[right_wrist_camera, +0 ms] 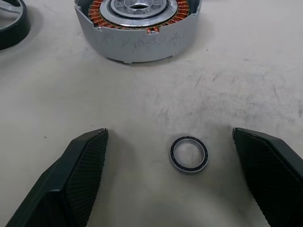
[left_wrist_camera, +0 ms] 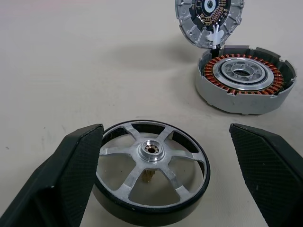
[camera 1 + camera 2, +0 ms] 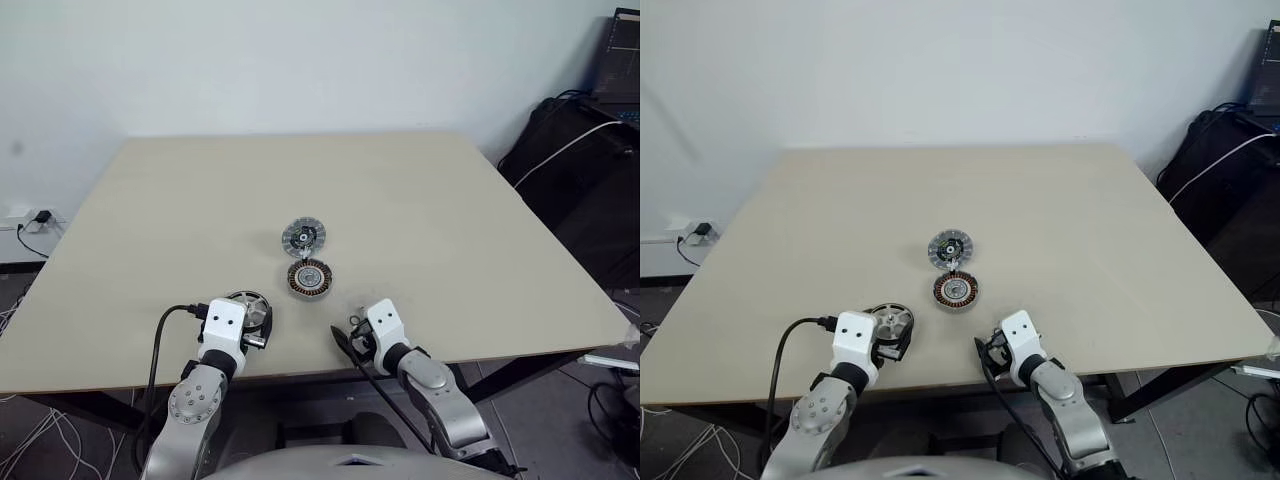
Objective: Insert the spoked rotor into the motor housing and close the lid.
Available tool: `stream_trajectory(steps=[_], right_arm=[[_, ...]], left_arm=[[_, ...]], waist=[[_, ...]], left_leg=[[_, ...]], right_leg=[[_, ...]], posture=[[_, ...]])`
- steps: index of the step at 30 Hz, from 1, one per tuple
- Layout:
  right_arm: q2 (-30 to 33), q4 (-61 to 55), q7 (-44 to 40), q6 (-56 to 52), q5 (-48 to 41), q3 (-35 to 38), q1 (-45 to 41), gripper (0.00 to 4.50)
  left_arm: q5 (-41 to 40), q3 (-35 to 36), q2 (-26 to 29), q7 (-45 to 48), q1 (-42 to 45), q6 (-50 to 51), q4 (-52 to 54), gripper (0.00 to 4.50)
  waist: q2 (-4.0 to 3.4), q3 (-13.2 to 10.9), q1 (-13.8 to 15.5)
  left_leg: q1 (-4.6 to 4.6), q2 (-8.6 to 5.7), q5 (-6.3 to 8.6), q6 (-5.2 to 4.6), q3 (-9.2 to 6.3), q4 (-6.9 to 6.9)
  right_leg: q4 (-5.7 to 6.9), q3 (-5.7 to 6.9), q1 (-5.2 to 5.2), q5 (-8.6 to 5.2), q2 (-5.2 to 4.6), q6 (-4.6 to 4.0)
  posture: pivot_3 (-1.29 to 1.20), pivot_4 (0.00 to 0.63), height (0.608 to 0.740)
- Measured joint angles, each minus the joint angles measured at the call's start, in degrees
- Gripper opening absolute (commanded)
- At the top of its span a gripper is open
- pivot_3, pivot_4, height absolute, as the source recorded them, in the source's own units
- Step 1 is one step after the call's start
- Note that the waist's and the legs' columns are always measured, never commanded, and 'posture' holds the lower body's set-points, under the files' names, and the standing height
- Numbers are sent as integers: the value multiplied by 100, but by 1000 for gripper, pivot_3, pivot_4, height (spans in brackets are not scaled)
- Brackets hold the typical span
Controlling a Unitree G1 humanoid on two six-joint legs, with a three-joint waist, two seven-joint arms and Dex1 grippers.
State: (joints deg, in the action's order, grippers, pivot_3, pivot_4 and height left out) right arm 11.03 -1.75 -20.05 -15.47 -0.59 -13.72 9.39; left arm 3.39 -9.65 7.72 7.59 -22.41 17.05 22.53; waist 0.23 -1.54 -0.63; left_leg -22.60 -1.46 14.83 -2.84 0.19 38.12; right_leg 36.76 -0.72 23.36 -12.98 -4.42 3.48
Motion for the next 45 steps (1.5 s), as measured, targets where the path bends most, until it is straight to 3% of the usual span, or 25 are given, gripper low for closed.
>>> stream_trajectory(steps=[2,5,11,20,26,38,45], right_arm=[[-22,63,-6,35,-8,9,-24,4475],[-62,132,-2,48,-57,63,-51,3880],[-22,307,-16,151,-121,246,-101,2000],[59,99,-20,103,-142,293,89,2000],[251,-68,-208,-14,-236,313,131,677],[74,376,-248,294,-192,234,-296,678],[-261,-289,-168,-89,-1,-174,-1205,678]], left_arm=[[0,0,17,-2,-27,5,0,4493],[0,1,15,-8,-44,8,1,4500],[2,2,-7,-21,-72,8,1,4500],[4,2,-48,-48,-71,7,1,4500],[4,2,-74,-59,-70,5,1,4500],[3,-1,-92,-132,-68,-4,0,4500],[2,1,-93,-136,-28,-11,0,4500]], waist=[[1,1,-2],[4,5,-2],[1,15,1],[-8,26,31],[-7,23,30],[-9,15,-9],[-15,10,7]], left_leg=[[2,1,0,0,0,0],[5,1,0,0,0,0],[5,1,0,1,0,0],[2,0,1,0,0,-1],[1,0,1,0,0,-2],[6,1,1,1,0,0],[-1,0,0,-1,0,-3]], right_leg=[[2,0,0,0,0,0],[4,2,-2,1,-4,-1],[1,3,-3,0,-6,0],[-3,5,-3,-1,-9,1],[-5,5,-2,-1,-8,1],[4,11,1,4,-14,-1],[-1,15,8,5,-4,-3]], posture=[[0,0,740],[0,0,740],[0,0,740],[0,0,740],[0,0,740],[0,0,740],[0,0,740]])
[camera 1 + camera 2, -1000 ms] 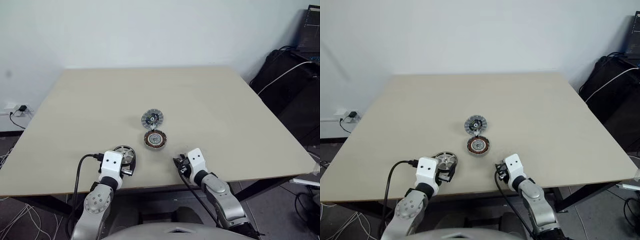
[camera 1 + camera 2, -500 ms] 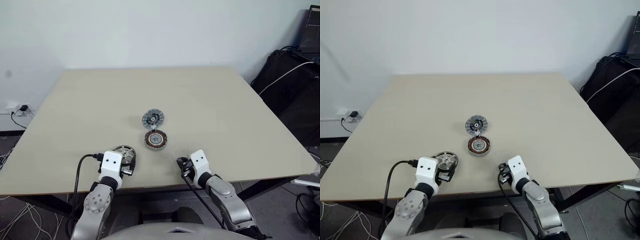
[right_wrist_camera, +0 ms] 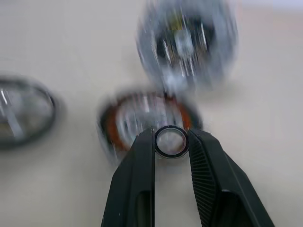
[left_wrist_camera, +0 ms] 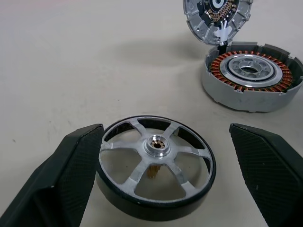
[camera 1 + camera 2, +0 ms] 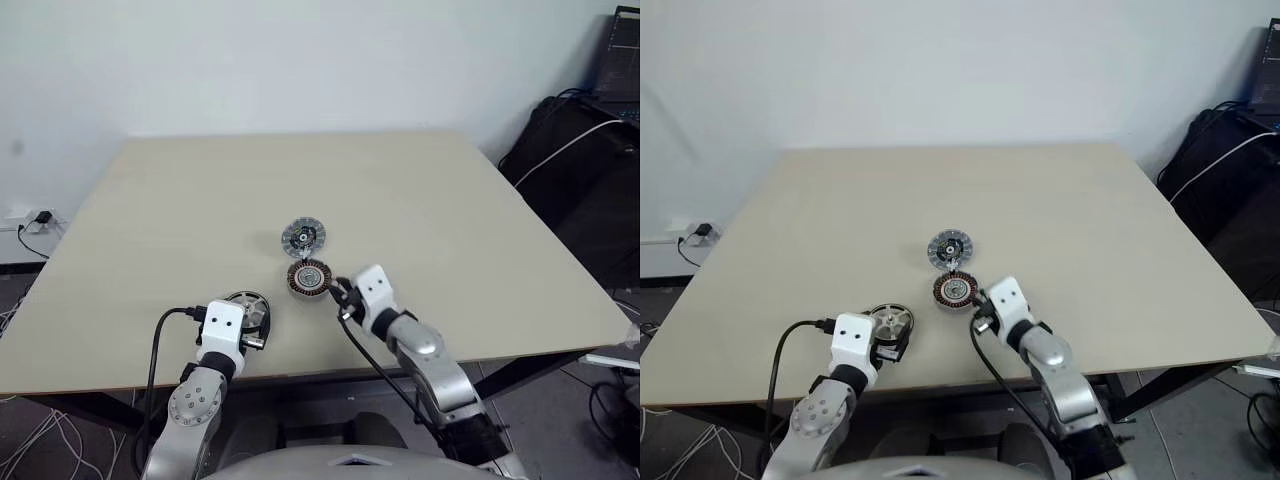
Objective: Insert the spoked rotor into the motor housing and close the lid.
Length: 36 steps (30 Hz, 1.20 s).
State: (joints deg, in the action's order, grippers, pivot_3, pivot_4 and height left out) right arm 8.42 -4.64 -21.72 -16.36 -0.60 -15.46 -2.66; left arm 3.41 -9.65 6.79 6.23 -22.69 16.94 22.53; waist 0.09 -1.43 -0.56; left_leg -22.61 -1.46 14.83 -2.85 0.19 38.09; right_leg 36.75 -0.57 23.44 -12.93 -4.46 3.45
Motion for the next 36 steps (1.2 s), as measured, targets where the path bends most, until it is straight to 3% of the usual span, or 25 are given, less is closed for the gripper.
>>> stream_trajectory(steps=[6,19,36], right_arm=[[-249,131,99,-395,208,-328,-502,678],[-651,2046,282,87,431,-424,-1365,678],[-639,2480,300,226,448,-190,-1433,678]], left_arm=[[0,15,3,-10,-11,-11,0,4500],[0,11,-3,-114,-47,-112,0,4500],[-1,9,-8,-119,-36,-118,0,4500]], waist=[[6,1,5],[2,-2,-17],[0,-2,-23]], left_leg=[[-1,-5,1,0,1,-2],[0,-5,0,0,2,-3],[1,-5,0,0,2,-4]], right_leg=[[-3,1,0,17,-1,-28],[2,0,2,18,19,-30],[4,0,2,19,19,-30]], posture=[[0,0,740],[0,0,740],[0,0,740]])
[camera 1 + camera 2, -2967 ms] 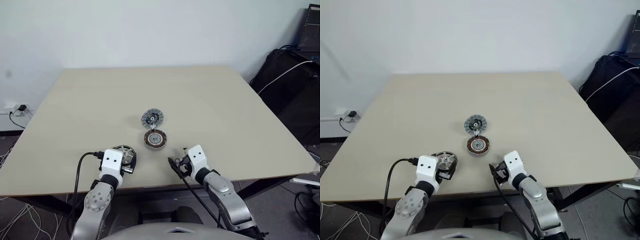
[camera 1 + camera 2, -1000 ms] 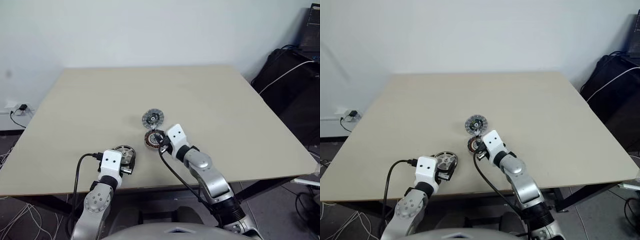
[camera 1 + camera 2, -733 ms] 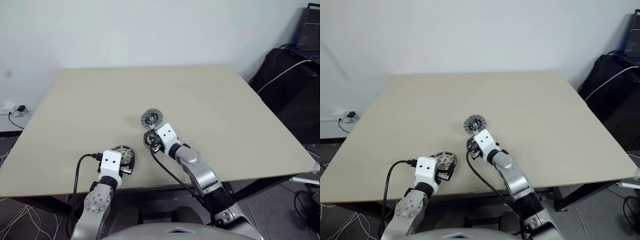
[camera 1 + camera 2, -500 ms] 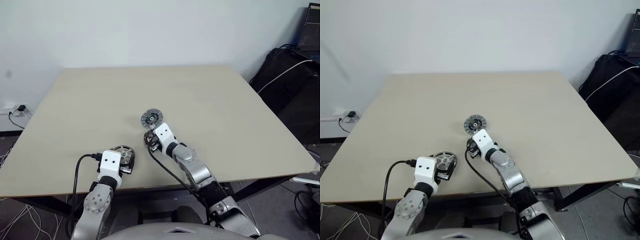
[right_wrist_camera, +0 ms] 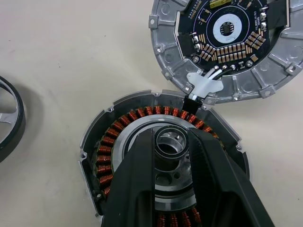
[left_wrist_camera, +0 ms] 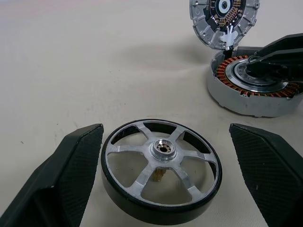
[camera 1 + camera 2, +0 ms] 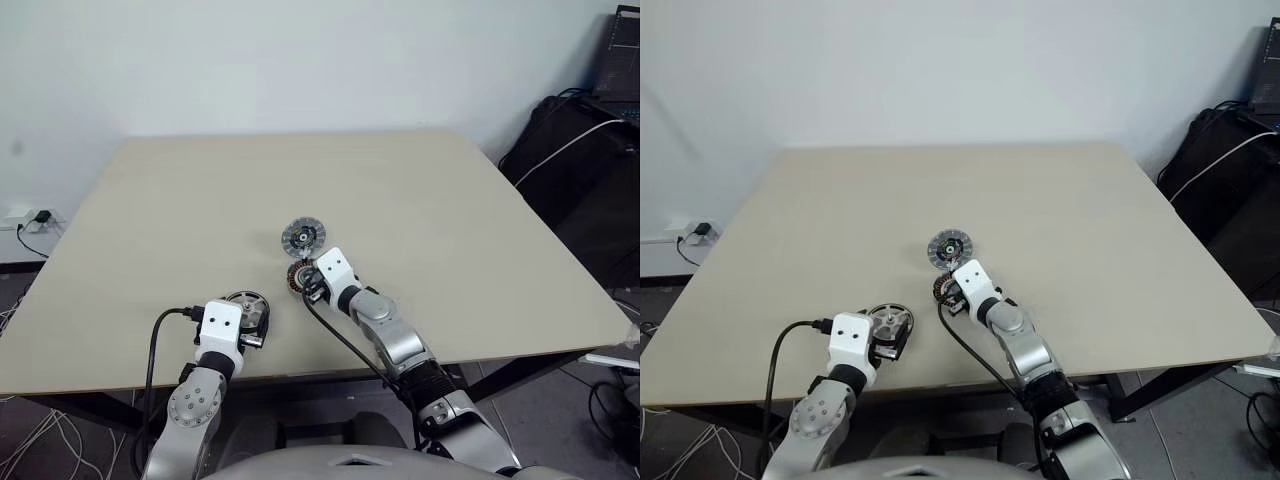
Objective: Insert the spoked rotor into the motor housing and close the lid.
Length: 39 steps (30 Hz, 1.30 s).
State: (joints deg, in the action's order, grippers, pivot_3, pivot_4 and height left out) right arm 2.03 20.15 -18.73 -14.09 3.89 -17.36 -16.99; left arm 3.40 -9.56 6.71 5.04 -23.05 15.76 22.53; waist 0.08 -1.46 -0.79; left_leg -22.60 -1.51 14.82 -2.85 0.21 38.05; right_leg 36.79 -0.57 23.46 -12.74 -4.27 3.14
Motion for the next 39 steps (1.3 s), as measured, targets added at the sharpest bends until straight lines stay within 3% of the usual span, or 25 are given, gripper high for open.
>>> stream_trajectory(steps=[16,22,29,32,38,39], right_arm=[[-8,145,-9,75,0,3,0,678],[-8,162,21,116,0,50,1,2679],[-11,-96,-3,111,-66,141,100,2679],[-40,-399,-1,102,-135,216,113,2068],[-78,-467,56,-29,-40,156,86,87],[-85,-452,78,-33,-16,141,74,36]], left_arm=[[0,-3,-33,-4,9,0,0,4500],[0,-3,-40,-4,8,0,0,4500],[0,-4,-43,-4,7,0,0,4500],[0,-4,-43,-3,6,0,0,4500],[0,-4,-41,0,10,-1,-1,4500],[0,-5,-42,1,13,-1,-1,4500]], waist=[[-1,0,-2],[-1,0,-3],[-5,-2,-2],[-4,-2,-2],[-4,-2,0],[-5,-2,-1]], left_leg=[[1,0,0,0,0,0],[1,0,0,0,0,0],[0,0,0,0,0,0],[1,1,0,0,0,0],[0,0,0,0,0,0],[0,0,0,0,0,0]], right_leg=[[0,0,0,0,0,0],[0,0,0,0,0,0],[0,-1,1,0,-1,0],[0,-1,1,0,0,1],[0,-1,0,0,0,0],[0,-1,1,0,0,0]], posture=[[0,0,740],[0,0,740],[0,0,740],[0,0,740],[0,0,740],[0,0,740]])
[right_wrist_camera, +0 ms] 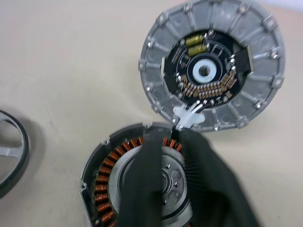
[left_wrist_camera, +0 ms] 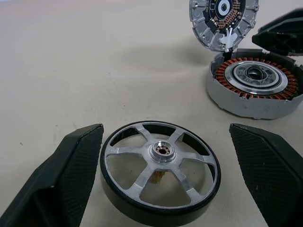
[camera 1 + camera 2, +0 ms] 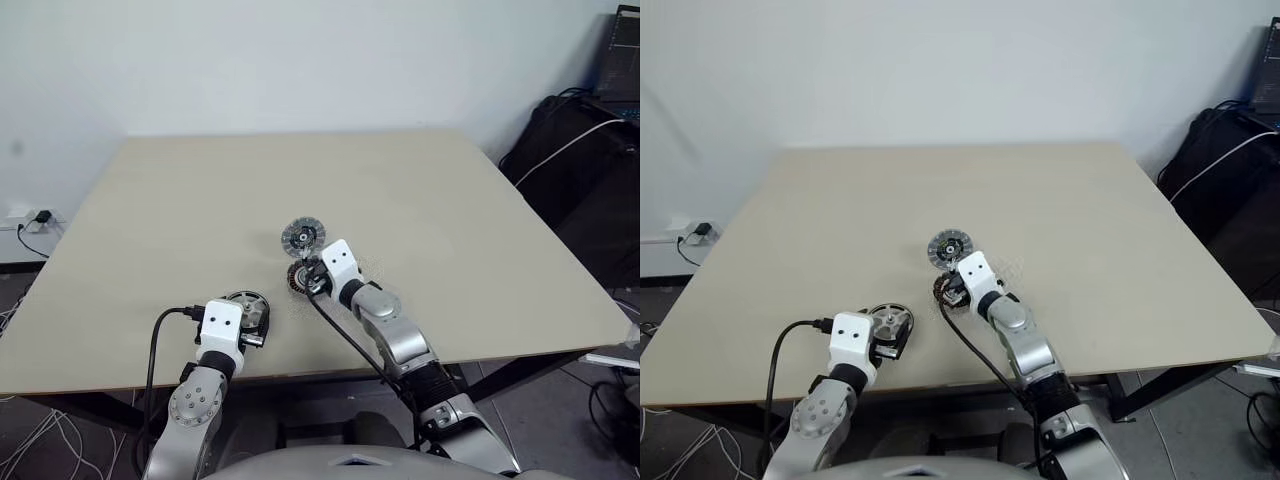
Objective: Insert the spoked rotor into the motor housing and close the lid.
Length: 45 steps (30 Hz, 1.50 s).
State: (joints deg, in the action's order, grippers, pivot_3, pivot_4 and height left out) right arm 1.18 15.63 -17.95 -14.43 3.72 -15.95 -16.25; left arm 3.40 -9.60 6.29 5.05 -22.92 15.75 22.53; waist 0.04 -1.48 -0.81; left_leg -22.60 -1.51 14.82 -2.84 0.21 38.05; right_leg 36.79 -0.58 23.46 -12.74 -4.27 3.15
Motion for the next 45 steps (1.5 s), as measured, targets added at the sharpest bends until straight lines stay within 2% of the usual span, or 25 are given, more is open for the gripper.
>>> stream_trajectory(steps=[10,35,38,45], right_arm=[[-153,614,166,-90,137,-20,-399,36],[-209,1370,202,71,241,-4,-710,36],[-154,1142,137,180,216,8,-594,36],[318,-786,-311,106,-54,52,458,36]], left_arm=[[1,2,-11,-7,19,-1,0,4500],[4,9,-37,-12,22,-19,0,4500],[1,40,-80,-110,-10,-187,1,4500],[-507,851,-589,-470,-308,-835,84,4500]], waist=[[0,0,-3],[-3,1,-56],[-4,0,-53],[-3,1,-2]], left_leg=[[0,0,0,0,0,0],[2,0,-1,1,0,-2],[0,0,0,1,0,-4],[-1,2,1,3,-1,-10]], right_leg=[[0,0,0,1,0,-1],[3,0,0,1,1,-1],[0,-1,1,1,0,-1],[-5,-1,4,-1,-21,-2]], posture=[[0,0,740],[0,0,740],[0,0,740],[0,0,740]])
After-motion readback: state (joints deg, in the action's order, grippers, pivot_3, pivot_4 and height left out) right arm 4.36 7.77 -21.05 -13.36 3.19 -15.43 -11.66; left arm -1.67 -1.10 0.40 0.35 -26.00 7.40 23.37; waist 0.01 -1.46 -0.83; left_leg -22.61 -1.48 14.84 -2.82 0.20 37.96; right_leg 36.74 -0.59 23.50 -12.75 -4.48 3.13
